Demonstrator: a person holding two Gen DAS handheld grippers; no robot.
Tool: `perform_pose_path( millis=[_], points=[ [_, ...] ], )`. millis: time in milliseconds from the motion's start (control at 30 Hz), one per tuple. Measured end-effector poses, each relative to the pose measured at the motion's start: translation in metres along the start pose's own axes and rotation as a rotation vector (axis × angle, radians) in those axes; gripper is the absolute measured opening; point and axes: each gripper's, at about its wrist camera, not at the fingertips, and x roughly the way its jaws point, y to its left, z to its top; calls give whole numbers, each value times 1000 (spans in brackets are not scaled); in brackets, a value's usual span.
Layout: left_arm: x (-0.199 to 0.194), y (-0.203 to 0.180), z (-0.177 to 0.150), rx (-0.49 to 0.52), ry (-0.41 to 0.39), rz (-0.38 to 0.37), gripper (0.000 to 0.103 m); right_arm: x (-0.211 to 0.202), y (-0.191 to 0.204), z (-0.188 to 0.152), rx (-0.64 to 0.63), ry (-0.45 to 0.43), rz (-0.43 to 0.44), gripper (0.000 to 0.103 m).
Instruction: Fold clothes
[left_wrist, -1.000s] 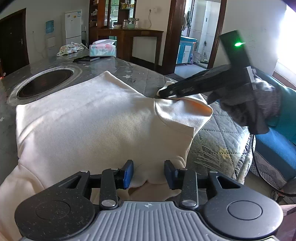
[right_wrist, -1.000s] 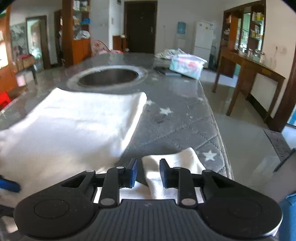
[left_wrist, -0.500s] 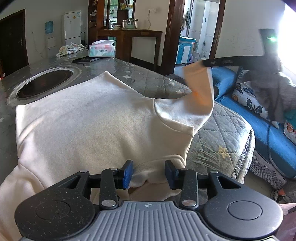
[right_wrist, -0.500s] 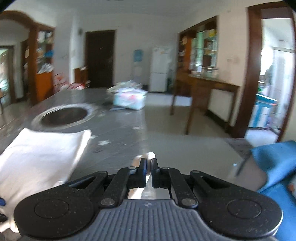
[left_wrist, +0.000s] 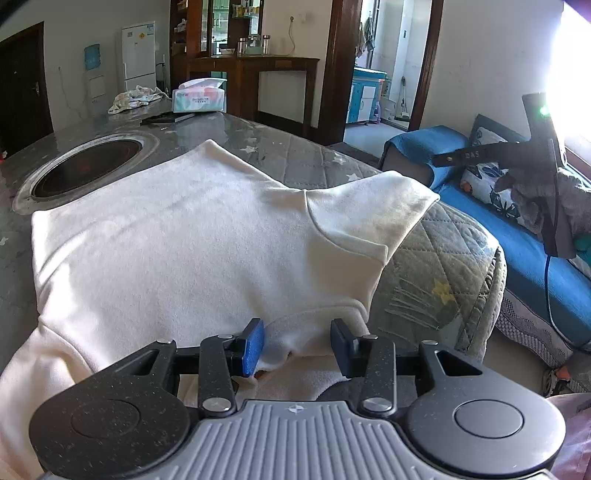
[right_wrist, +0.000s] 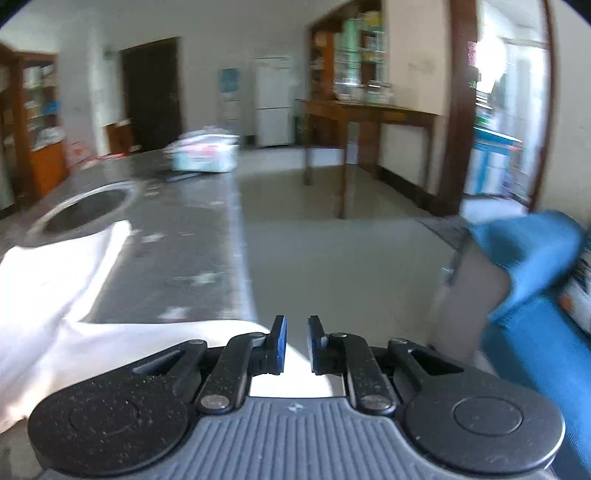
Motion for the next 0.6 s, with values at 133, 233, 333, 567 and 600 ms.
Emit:
perform_pose_path(
  millis=[133,233,333,567,600],
  points=[
    [-5,0,-3,-16,-2,7,45,6,20,2,-41,12,55,21],
    [-11,3,-8,-33,-3,13,45,10,35,4,-72,22,97,23],
    [-25,9,-12,-61,-25,16,45,15,50,6,-102,31,138,26],
    [-72,52,-24,-203,-109,190,46,0,72,16,-168,7,187,31],
    [-77,65,-27,-246,-113,252,47,-2,77,17,-179,3,203,33]
  ],
)
